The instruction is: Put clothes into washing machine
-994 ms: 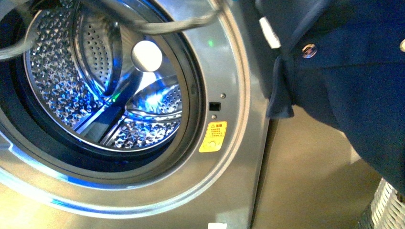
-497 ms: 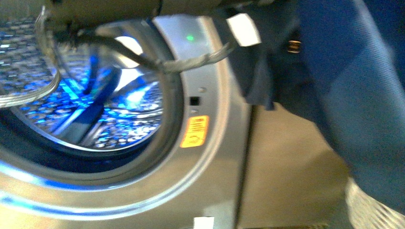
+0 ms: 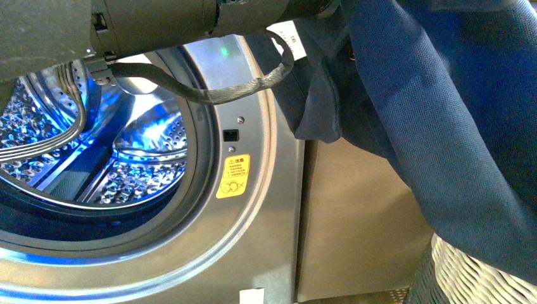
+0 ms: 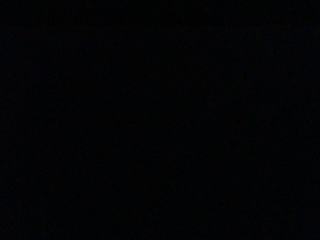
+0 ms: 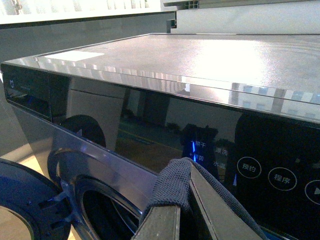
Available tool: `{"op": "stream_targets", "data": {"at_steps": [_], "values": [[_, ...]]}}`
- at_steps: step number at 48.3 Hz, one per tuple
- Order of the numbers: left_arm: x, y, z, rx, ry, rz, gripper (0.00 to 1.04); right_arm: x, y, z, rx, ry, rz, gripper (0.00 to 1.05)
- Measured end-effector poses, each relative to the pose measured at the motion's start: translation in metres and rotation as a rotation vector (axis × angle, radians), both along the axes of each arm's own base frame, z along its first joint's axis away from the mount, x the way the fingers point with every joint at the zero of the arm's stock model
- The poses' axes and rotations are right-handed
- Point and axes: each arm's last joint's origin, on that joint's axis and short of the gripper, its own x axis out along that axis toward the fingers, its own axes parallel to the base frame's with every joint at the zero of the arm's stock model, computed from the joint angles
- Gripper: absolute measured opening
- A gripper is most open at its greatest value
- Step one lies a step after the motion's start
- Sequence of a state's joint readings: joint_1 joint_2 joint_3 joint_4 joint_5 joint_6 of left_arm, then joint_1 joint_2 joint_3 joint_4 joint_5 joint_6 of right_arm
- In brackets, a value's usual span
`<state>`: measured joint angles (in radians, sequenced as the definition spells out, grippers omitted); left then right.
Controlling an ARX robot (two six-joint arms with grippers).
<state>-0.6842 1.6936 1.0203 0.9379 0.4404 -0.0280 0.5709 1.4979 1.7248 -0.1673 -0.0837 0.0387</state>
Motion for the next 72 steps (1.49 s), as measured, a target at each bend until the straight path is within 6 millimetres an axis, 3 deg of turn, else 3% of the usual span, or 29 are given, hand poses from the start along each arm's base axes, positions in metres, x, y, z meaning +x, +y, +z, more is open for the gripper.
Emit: {"op": "stream_targets", "data": {"at_steps": [10,21,35,43,51,56,61,64,72], "values": [[0.008,0.018,0.009,-0.051,0.015,0.036,0.31,0.000,0.000,0.000,0.000,0.000,0.001,0.03],[0.010,0.042,0.025,-0.107,0.001,0.076,0.05,0.000,0.000,0.000,0.000,0.000,0.005,0.03],[0.011,0.079,0.042,-0.163,-0.010,0.113,0.05,-0.001,0.000,0.001,0.001,-0.002,0.009,0.04],[0.005,0.102,0.056,-0.179,-0.042,0.122,0.05,-0.001,0.000,0.001,0.002,-0.001,0.009,0.29],[-0.003,0.135,0.073,-0.164,-0.098,0.154,0.05,-0.001,0.000,0.001,0.002,-0.001,0.009,0.62],[-0.005,0.152,0.078,-0.133,-0.127,0.178,0.05,-0.001,0.000,0.001,0.002,-0.001,0.009,0.75],[-0.007,0.173,0.080,-0.073,-0.160,0.219,0.05,-0.001,0.000,0.001,0.002,-0.001,0.009,0.94],[-0.007,0.183,0.080,-0.036,-0.183,0.241,0.05,-0.001,0.000,0.001,0.003,0.000,0.009,0.99],[-0.004,0.206,0.080,0.020,-0.201,0.302,0.05,-0.001,0.000,0.001,0.003,0.000,0.009,0.97]]}}
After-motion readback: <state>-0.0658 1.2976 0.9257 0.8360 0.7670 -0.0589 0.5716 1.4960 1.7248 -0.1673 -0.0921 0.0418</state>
